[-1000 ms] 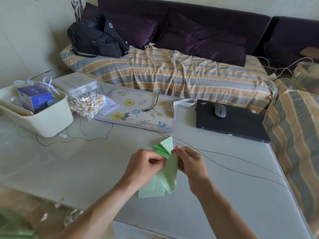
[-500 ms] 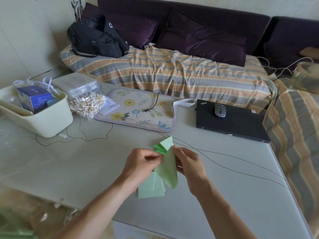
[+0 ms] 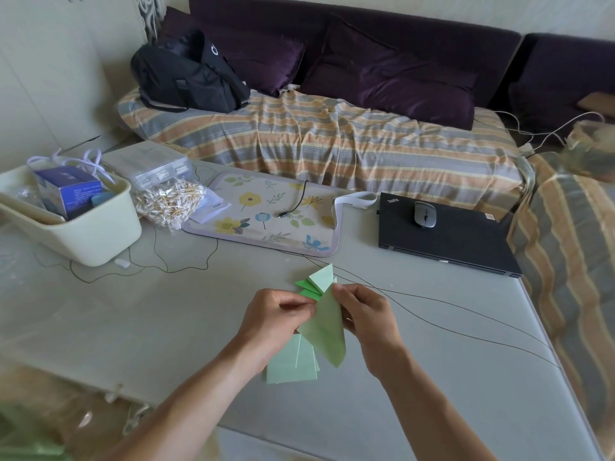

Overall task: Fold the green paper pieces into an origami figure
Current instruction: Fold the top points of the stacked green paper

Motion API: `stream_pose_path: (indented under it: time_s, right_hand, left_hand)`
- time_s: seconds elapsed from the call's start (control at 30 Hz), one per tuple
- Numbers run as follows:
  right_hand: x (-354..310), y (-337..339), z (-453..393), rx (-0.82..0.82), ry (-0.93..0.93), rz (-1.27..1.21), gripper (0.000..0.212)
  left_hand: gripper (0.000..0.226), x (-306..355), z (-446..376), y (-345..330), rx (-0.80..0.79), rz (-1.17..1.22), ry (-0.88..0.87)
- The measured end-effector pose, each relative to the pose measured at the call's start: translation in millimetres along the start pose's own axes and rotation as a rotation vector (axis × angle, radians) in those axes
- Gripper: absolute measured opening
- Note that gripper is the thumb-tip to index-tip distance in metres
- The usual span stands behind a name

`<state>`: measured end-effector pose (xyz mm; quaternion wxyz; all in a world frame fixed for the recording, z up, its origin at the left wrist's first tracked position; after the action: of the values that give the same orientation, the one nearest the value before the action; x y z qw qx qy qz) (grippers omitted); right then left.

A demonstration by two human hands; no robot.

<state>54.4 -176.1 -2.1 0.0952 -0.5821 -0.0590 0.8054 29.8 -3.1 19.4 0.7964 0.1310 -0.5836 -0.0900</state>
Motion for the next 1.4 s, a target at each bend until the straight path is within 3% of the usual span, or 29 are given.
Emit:
stream_pose_path:
  time_s: [0.13, 0.3, 0.43, 0.67, 0.9, 1.17, 1.4]
  right_hand:
    - [6, -5, 2, -0.072, -0.074, -0.007, 0.029]
    - [2, -2, 0, -0.025, -0.014, 0.052, 0.017]
    - [0, -1, -1, 0.011, 0.040, 0.113, 0.017]
    - [9, -6, 0, -0.069, -0.057, 0.063, 0.023]
    - [3, -2, 0, -0.012, 0.015, 0.115, 0.020]
    - [7, -8, 1, -0.091, -0.025, 0.069, 0.024]
    - [5, -6, -1, -0.057, 0.027, 0.117, 0.022]
  left_hand:
    - [0.008, -1, -2, 7, 0.061, 0.033, 0.008]
    - [0.007, -3, -2, 5, 0.054, 0.040, 0.011]
    - [0.006, -5, -4, 6, 0.081, 0.021, 0.010]
    - [0.007, -8, -8, 15, 0.149, 0.034, -0.006]
    - [0.007, -8, -7, 14, 0.164, 0.056, 0.002]
    - [0.008, -8, -8, 21, 0.223, 0.087, -0.009]
    - [0.007, -8, -8, 19, 0.219, 0.117, -0.007]
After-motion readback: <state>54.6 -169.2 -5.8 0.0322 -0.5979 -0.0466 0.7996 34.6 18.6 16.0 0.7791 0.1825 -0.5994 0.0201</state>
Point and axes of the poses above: each hand's wrist, its own z-axis away from the middle knuckle, its own y-axis out of the back of the hand, x = y × z, the point moved 8 cm from there along -z, towards the middle knuckle, and after that the axes turned 7 degrees about -z, right-handed, at the moved point
